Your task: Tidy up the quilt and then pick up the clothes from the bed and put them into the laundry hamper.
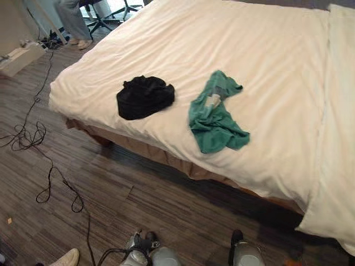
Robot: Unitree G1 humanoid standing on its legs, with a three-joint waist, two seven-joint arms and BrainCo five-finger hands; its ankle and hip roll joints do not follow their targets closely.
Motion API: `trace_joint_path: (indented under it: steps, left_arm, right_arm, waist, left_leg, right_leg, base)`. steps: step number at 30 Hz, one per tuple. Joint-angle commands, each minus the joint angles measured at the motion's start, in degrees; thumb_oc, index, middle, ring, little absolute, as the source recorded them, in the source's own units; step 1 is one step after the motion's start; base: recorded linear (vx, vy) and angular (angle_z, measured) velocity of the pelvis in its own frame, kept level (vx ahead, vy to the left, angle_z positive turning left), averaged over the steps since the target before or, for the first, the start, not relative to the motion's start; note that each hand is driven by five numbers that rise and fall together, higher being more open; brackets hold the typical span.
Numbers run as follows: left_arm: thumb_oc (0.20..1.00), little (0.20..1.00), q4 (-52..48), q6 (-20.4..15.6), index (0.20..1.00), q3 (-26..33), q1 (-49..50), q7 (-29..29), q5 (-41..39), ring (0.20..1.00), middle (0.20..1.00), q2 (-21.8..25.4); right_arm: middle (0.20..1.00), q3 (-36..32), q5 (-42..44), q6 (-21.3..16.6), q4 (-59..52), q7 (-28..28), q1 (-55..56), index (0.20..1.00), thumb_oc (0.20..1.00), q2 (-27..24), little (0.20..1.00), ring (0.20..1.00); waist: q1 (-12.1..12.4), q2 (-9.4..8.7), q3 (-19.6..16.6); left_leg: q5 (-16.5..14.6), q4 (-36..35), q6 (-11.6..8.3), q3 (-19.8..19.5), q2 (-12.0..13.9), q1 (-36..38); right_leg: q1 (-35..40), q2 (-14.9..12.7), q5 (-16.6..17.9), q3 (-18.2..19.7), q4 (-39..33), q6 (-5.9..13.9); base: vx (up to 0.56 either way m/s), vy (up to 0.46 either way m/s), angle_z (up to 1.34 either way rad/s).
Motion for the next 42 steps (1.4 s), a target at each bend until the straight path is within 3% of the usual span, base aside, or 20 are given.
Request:
trace_joint_path:
  steps: [1,5,6,7,9,10,11,13,16,17,19,20,23,25,26,27,30,36,39,42]
  left_arm:
    - [1.000,1.000,-1.52,-0.18,1.000,-2.11,-2.81,-0.53,3.27,1.000,1.000,2.69]
    - [1.000,1.000,-2.52,0.01,1.000,-3.71,-4.34,-1.95,5.10,1.000,1.000,4.56]
    - [1.000,1.000,-2.98,0.42,1.000,-4.74,-5.22,-2.91,5.77,1.000,1.000,5.37]
    - [1.000,1.000,-2.99,0.42,1.000,-4.73,-5.22,-2.92,5.78,1.000,1.000,5.37]
    - [1.000,1.000,-2.56,0.87,1.000,-5.18,-6.07,-3.52,6.87,1.000,1.000,6.25]
    - [1.000,1.000,-2.56,0.87,1.000,-5.16,-6.08,-3.53,6.88,1.000,1.000,6.25]
    - [1.000,1.000,-0.48,1.70,1.000,-4.65,-6.74,-4.20,8.03,1.000,1.000,7.72]
    - [1.000,1.000,1.12,2.85,1.000,-3.48,-5.98,-4.44,9.30,1.000,1.000,8.12]
    - [1.000,1.000,1.42,2.13,1.000,-3.81,-4.81,-4.63,9.86,1.000,1.000,7.22]
    - [1.000,1.000,1.21,1.63,1.000,-2.25,-3.31,-4.43,7.50,1.000,1.000,5.88]
    - [1.000,1.000,-1.03,0.94,1.000,-2.26,-4.03,-3.33,4.11,1.000,1.000,4.86]
    - [1.000,1.000,-1.02,0.94,1.000,-2.26,-4.03,-3.33,4.11,1.000,1.000,4.85]
    - [1.000,1.000,-2.02,0.49,1.000,-3.91,-5.33,-2.15,4.16,1.000,1.000,3.69]
    - [1.000,1.000,-2.56,0.05,1.000,-4.86,-6.19,-2.01,4.43,1.000,1.000,2.76]
    - [1.000,1.000,-2.55,0.04,1.000,-4.87,-6.19,-2.01,4.43,1.000,1.000,2.74]
    - [1.000,1.000,-2.71,-0.65,1.000,-5.51,-6.36,-1.87,4.70,1.000,1.000,2.52]
    - [1.000,1.000,-1.61,-0.96,1.000,-6.73,-6.32,-2.11,5.69,1.000,1.000,1.96]
    - [1.000,1.000,-2.42,-0.59,1.000,-9.36,-7.76,-2.85,9.47,1.000,1.000,3.09]
    - [1.000,1.000,-2.79,-0.23,1.000,-8.16,-7.51,-2.79,8.92,1.000,1.000,5.00]
    - [1.000,1.000,-1.76,0.05,1.000,-6.28,-6.37,-2.44,8.23,1.000,1.000,5.85]
  right_arm:
    - [1.000,0.18,0.71,0.79,0.62,0.28,-1.27,1.000,1.000,2.03,1.000,1.000]
    - [1.000,1.76,0.68,0.41,-1.30,0.69,-2.58,1.000,1.000,3.23,1.000,1.000]
    - [1.000,2.71,1.96,-0.13,-3.03,0.21,-3.31,1.000,1.000,3.75,1.000,1.000]
    - [1.000,2.72,1.97,-0.13,-3.03,0.21,-3.32,1.000,1.000,3.75,1.000,1.000]
    - [1.000,3.86,3.60,-0.56,-4.48,-0.20,-4.03,1.000,1.000,4.49,1.000,1.000]
    - [1.000,3.87,3.61,-0.55,-4.48,-0.20,-4.04,1.000,1.000,4.49,1.000,1.000]
    - [1.000,5.66,4.42,-1.48,-5.82,-0.11,-4.52,1.000,1.000,5.48,1.000,1.000]
    - [1.000,6.29,3.03,-1.04,-5.79,-0.10,-4.18,1.000,1.000,5.01,1.000,1.000]
    - [1.000,6.57,2.21,-1.21,-5.78,-0.12,-3.74,1.000,1.000,4.27,1.000,1.000]
    - [1.000,7.30,0.85,-0.83,-5.01,0.09,-4.56,1.000,1.000,3.53,1.000,1.000]
    - [1.000,7.46,0.69,-0.33,-4.42,-1.14,-6.27,1.000,1.000,2.33,1.000,1.000]
    - [1.000,7.46,0.69,-0.33,-4.42,-1.14,-6.27,1.000,1.000,2.33,1.000,1.000]
    - [1.000,7.88,1.10,-0.30,-5.31,-1.94,-8.98,1.000,1.000,2.00,1.000,1.000]
    - [1.000,8.00,1.79,-1.04,-7.71,-2.19,-10.96,1.000,1.000,1.87,1.000,1.000]
    - [1.000,8.00,1.79,-1.03,-7.72,-2.18,-10.94,1.000,1.000,1.85,1.000,1.000]
    - [1.000,8.04,2.62,-1.80,-9.18,-2.36,-11.66,1.000,1.000,2.02,1.000,1.000]
    - [1.000,7.81,2.34,-2.27,-9.32,-2.25,-11.41,1.000,1.000,2.67,1.000,1.000]
    - [1.000,7.90,2.26,-1.97,-11.39,-1.61,-12.00,1.000,1.000,5.84,1.000,1.000]
    - [1.000,8.95,2.38,-2.18,-12.41,-1.30,-12.18,1.000,1.000,6.86,1.000,1.000]
    - [1.000,8.75,2.28,-2.04,-10.78,-1.48,-11.59,1.000,1.000,6.75,1.000,1.000]
  waist:
    - [-1.63,-2.99,0.30]
    - [-1.59,-4.30,1.28]
    - [-3.10,-3.81,2.23]
    - [-2.99,-3.86,2.26]
    - [-4.91,-3.36,3.60]
    - [-4.88,-3.38,3.70]
    - [-7.36,-3.70,4.72]
    - [-9.02,-3.88,4.52]
    - [-9.42,-3.01,3.56]
    - [-8.77,-2.27,3.58]
    - [-6.92,-4.72,5.76]
    - [-6.93,-4.70,5.76]
    - [-7.02,-4.62,5.74]
    - [-7.80,-2.84,3.77]
    - [-7.68,-2.93,3.81]
    - [-7.20,-1.43,2.37]
    - [-6.86,-0.29,0.61]
    - [-7.50,-2.27,-0.32]
    - [-6.48,-1.86,0.66]
    - [-5.32,-1.72,0.81]
  left_leg:
    - [-1.88,-0.92,-1.12,-0.67,-5.39,-1.26]
    - [-5.18,0.14,2.23,1.42,-9.31,-0.76]
    - [-5.66,-1.50,3.38,2.09,-10.41,0.61]
    - [-5.66,-1.55,3.34,2.23,-10.43,0.72]
    - [-6.29,-3.00,4.23,2.77,-12.02,2.75]
    - [-6.31,-3.03,4.22,2.82,-12.03,2.90]
    - [-9.50,-3.83,5.17,3.37,-16.04,6.33]
    - [-14.13,-1.07,6.06,2.52,-19.04,8.29]
    - [-18.78,5.95,5.73,1.86,-19.36,8.77]
    - [-15.78,18.99,2.02,2.11,-16.83,5.71]
    - [-7.45,38.12,-2.48,0.00,-13.23,-4.44]
    - [-7.47,38.16,-2.48,-0.02,-13.20,-4.47]
    - [-9.73,32.45,-0.77,0.16,-10.55,-5.20]
    - [-11.57,14.07,0.58,-1.53,-10.74,-1.30]
    - [-11.39,13.65,0.61,-1.33,-10.91,-0.97]
    - [-8.19,2.47,0.25,-6.28,-9.22,0.61]
    - [-7.31,-2.66,-0.50,-12.09,-8.57,3.04]
    - [-9.39,-4.74,1.27,-6.73,-13.08,5.51]
    - [-9.35,-4.74,2.70,-2.60,-13.49,5.90]
    - [-9.69,-4.74,3.59,-2.62,-14.27,6.46]
  right_leg:
    - [6.31,-12.14,4.45,2.81,-5.62,9.18]
    - [0.88,-13.71,8.83,4.49,3.11,7.27]
    - [-4.20,-6.07,4.11,8.58,8.77,5.87]
    - [-4.38,-6.09,3.94,8.78,9.07,5.85]
    - [-7.74,2.92,-1.43,10.73,9.54,5.16]
    - [-7.68,2.92,-1.51,10.78,9.63,5.16]
    - [-11.26,10.44,-1.84,8.42,5.08,4.23]
    - [-10.12,11.01,-1.31,4.60,-1.03,3.32]
    - [-6.36,11.08,-3.59,3.93,-3.92,0.77]
    - [-1.95,11.75,-3.79,4.54,-7.60,-0.94]
    - [2.66,10.51,-2.85,6.01,-11.25,-3.71]
    - [2.65,10.53,-2.84,6.00,-11.25,-3.71]
    - [2.89,8.63,-2.14,8.67,-12.55,-2.21]
    - [0.98,7.09,-1.74,12.24,-13.02,0.56]
    - [1.04,6.98,-1.77,12.37,-13.00,0.61]
    - [0.11,6.02,-2.35,15.61,-12.70,1.91]
    - [-0.16,4.75,-2.02,18.80,-12.60,3.41]
    - [-4.03,0.41,3.92,21.32,-11.11,8.00]
    - [-7.10,2.60,1.19,12.55,-2.23,5.97]
    - [-5.37,5.22,-1.56,13.20,0.18,5.15]
  base:
    - [0.26,0.541,0.63]
    - [0.21,0.470,0.22]
    - [0.21,0.400,0.11]
    - [0.20,0.387,-0.15]
    - [0.13,0.236,-0.14]
    - [0.29,0.367,0.18]
    - [0.22,0.256,0.17]
    - [0.31,0.265,-0.07]
    - [0.35,0.128,0.25]
    - [0.31,0.036,0.21]
    - [0.18,-0.001,-0.21]
    - [0.17,0.155,-0.42]
    - [0.11,0.295,-0.78]
    - [0.17,0.564,-0.96]
    - [0.23,0.583,-0.98]
    - [0.17,0.388,-0.86]
    - [0.25,0.538,-0.74]
    - [0.08,0.438,-0.78]
    - [-0.11,0.280,-0.67]
    - [-0.04,0.157,-0.52]
